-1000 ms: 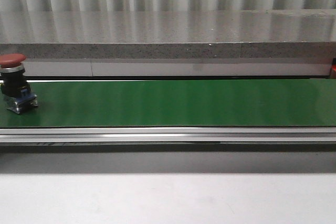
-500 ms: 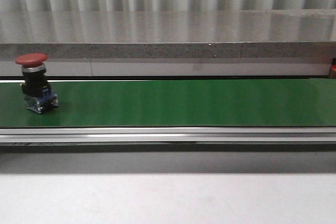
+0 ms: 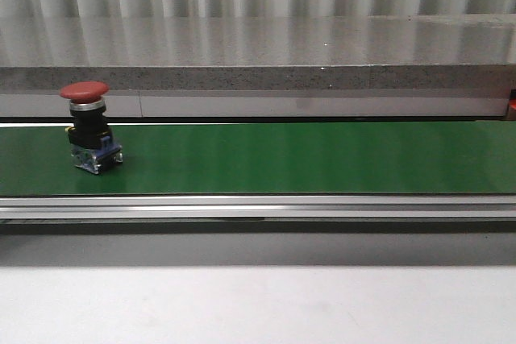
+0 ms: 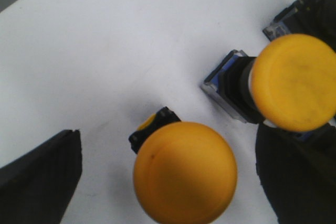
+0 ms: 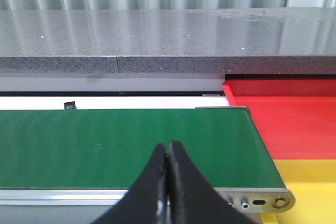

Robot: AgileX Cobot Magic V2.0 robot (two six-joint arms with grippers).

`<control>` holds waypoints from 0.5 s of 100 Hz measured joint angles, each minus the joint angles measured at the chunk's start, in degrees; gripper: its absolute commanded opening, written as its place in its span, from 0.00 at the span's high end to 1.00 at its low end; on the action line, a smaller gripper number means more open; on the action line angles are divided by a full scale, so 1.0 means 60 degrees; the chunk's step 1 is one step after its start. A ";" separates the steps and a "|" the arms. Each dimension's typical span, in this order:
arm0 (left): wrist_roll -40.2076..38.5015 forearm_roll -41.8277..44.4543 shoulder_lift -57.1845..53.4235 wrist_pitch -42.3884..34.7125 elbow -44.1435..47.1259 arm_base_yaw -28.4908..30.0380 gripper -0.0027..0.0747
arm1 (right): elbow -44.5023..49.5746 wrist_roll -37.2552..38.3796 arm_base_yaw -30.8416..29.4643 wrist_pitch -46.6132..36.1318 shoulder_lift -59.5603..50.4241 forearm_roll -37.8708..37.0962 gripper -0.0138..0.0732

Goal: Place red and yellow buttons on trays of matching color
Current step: 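Lower the left gripper onto a yellow-capped button and grasp it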

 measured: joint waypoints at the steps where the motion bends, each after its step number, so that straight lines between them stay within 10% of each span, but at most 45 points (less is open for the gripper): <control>1: 0.0000 -0.0023 0.0018 0.0000 0.0000 0.0000 0.30 | 0.0000 0.0000 0.0000 0.0000 0.0000 0.0000 0.92; 29: -0.0015 -0.0115 0.0046 0.0065 -0.0016 0.0000 0.99 | 0.0000 0.0000 0.0000 0.0000 0.0000 0.0000 0.92; 50: -0.0037 -0.0131 -0.0737 0.0407 -0.0016 0.0000 0.99 | 0.0000 0.0000 0.0000 0.0000 0.0000 0.0000 0.92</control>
